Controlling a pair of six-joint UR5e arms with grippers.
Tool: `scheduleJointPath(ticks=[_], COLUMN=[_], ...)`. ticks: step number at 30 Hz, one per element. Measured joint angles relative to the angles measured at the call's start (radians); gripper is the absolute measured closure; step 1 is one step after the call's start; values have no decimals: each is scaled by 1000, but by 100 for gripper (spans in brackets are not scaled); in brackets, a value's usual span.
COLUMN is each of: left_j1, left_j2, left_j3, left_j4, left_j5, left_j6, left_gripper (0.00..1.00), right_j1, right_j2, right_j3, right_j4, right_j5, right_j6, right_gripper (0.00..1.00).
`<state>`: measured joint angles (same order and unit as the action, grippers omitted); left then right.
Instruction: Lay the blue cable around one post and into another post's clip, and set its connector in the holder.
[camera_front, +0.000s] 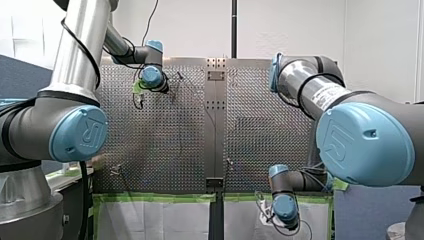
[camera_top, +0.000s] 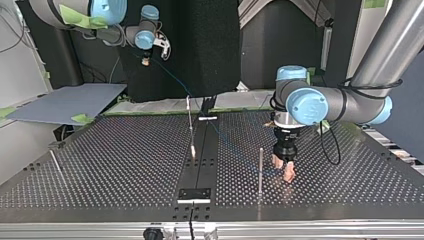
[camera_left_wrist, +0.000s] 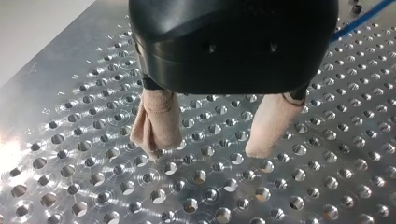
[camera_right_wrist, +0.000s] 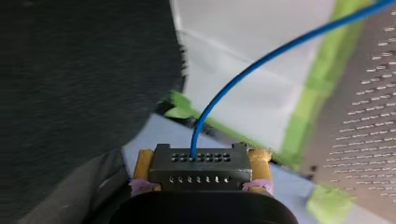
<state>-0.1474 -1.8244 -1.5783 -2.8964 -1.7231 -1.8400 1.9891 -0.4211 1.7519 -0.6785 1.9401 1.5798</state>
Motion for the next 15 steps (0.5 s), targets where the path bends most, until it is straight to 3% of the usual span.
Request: scheduleJointPath(ticks=[5,11,15], left_j1=[0,-1,-1], left_j2=[0,0,0], left_j3=[0,-1,-1], left_j4=[0,0,0], left_j5=[1,0,1], left_j6=[1,1,0], left_gripper=[0,0,0], right_j1=[-13,-22,-41], right_j2=[41,91,126], right_j3=[19,20,1], right_j4=[-41,-91,-126], right_j5=[0,-2,-10], right_j6=[14,16,15], right_gripper=[80,80,80])
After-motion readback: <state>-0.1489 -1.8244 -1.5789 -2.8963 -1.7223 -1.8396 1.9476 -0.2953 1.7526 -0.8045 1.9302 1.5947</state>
